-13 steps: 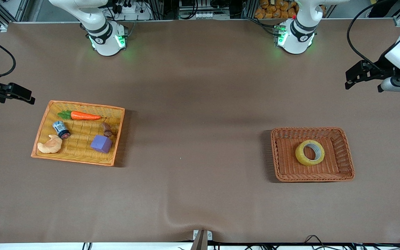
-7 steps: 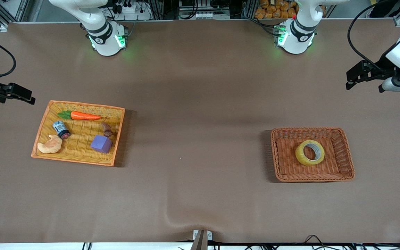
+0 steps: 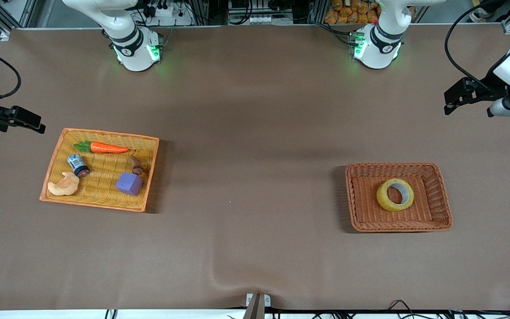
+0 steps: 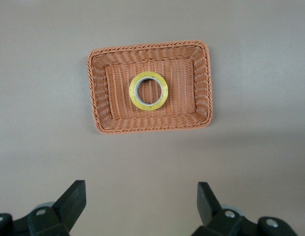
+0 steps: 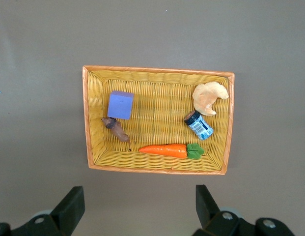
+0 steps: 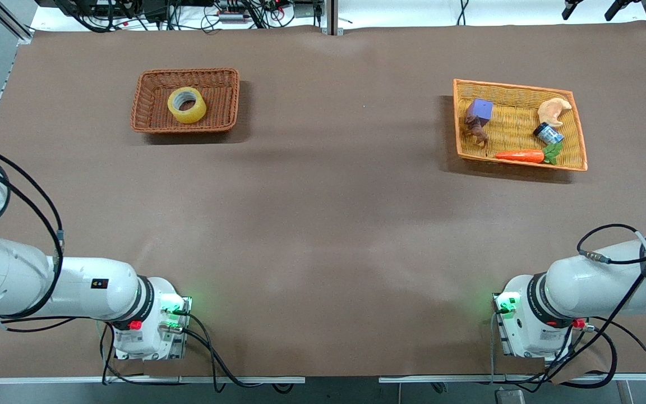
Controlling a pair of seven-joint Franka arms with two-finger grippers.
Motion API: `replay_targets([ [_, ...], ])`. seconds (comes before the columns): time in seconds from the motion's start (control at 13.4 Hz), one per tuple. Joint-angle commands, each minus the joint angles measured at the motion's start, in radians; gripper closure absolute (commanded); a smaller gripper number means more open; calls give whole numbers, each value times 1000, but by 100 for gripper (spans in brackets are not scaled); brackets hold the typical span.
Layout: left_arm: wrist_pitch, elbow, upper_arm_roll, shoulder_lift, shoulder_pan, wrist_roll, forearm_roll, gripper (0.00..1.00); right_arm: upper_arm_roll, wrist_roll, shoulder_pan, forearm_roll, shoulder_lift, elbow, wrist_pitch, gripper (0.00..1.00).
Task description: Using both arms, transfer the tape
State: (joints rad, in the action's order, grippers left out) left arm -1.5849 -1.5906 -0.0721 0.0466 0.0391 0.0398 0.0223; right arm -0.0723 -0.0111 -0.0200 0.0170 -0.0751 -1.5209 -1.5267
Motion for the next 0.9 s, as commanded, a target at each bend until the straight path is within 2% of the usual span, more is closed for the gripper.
replay_targets([
  [0.0, 16, 8, -11, 12, -8, 25, -19, 0, 9, 8, 6, 14, -9, 18, -1, 0],
  [0.82, 51, 6, -12, 12, -8, 23, -25, 0, 5, 33, 31, 15, -2, 19, 8, 0],
])
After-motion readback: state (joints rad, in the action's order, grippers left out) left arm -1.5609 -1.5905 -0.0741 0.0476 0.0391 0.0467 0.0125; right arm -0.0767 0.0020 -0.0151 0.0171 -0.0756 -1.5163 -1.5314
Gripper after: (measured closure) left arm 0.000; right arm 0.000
